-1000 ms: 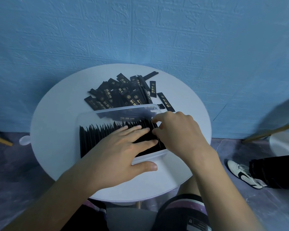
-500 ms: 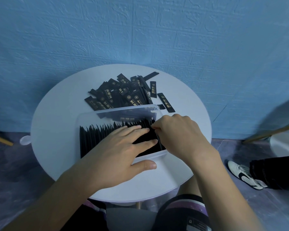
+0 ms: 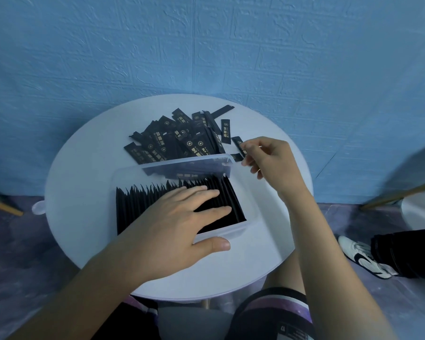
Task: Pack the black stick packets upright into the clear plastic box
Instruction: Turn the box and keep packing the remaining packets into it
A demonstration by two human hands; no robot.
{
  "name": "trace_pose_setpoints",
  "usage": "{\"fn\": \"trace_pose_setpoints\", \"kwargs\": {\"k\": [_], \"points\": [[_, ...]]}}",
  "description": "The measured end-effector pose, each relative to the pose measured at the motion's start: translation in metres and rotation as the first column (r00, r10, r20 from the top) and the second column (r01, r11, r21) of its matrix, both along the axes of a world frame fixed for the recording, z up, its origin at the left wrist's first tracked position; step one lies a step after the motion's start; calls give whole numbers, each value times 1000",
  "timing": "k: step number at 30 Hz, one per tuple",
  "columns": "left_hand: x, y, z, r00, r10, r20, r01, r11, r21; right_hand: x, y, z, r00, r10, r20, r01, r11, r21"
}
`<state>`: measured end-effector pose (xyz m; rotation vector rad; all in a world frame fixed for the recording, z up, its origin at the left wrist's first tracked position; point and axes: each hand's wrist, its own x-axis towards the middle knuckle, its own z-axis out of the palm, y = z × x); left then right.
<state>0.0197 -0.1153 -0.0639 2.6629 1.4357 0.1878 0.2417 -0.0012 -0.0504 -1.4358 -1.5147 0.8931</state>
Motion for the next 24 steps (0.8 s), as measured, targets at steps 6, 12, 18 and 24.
{"fn": "trace_pose_setpoints", "kwargs": {"k": [6,12,18,24], "points": [[-1,1,0,1000,11,25,-10,1000,-12,2,56,-33,871,-163,463,172,985,25],[-1,1,1,999,16,44,-15,1000,-18,2,83,-39,775,-58,629,187,972,-140],[-1,0,2,999,15,38,-14,1000,-16,-3,97,-33,950,-90,298,138,980,-143],[-1,0,4,998,17,53,-15,999,-34,-31,117,-25,921,33,387,13,993,-115]]}}
